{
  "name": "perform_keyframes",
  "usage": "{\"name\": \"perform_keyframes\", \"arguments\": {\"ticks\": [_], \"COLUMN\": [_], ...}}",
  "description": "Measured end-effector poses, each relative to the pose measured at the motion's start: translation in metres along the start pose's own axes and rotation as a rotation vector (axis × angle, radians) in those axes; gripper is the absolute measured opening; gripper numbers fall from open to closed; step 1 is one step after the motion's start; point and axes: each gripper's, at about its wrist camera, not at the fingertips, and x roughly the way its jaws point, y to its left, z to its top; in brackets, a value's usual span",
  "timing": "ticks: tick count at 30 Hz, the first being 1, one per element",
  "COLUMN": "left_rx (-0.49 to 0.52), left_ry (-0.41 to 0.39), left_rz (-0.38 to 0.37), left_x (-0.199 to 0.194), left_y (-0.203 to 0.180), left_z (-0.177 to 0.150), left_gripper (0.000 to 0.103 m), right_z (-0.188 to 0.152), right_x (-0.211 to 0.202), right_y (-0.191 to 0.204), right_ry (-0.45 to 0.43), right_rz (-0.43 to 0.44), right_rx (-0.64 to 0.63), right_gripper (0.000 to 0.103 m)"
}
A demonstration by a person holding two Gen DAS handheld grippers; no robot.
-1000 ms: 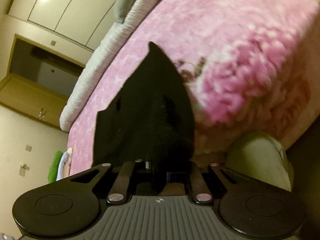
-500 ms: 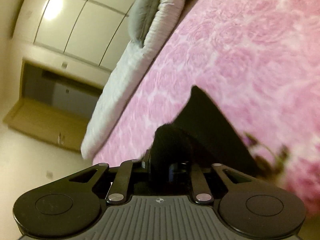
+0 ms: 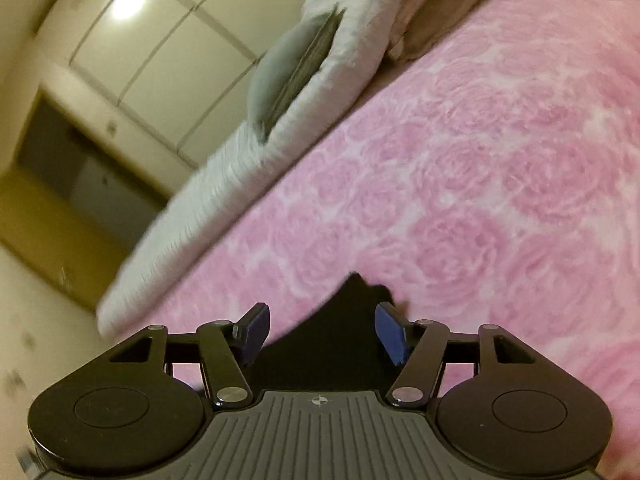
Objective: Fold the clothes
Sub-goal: 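Lift the held edge with both grippers and fold it over the garment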
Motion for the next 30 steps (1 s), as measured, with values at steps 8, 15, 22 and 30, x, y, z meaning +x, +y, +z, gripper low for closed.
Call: {"name": "perform_keyframes", "arguments": {"ticks": [8, 15, 22, 30], "left_rx": [0.1, 0.136, 0.193, 0.174], "left_ry": [0.087, 0.125, 0.007, -0.04], "left_rz": [0.058, 0.047, -0.032, -0.007], "left_x": [0.057, 0.112, 0.099, 0.107], "left_y": [0.004, 0.009, 0.01, 0.02], "left_z": [0.002, 0.011, 0.006, 0.013], "left_gripper": [0.039, 0.034, 0.008, 0.007], "right_z": [-0.004, 0.007, 0.009, 0.017], "right_x": [0.061, 0.102, 0.113, 0.144], "right_y": [-0.022, -0.031, 0.001, 0.012], "right_ry": [0.151, 0.216, 0.146, 0.07], "right_rz": [-0.068, -0.043, -0.017, -0.053], "right_rx": [-0.03, 0.014, -0.285, -0.413], "right_gripper": [0.062, 0.056, 0.006, 0.006]}}
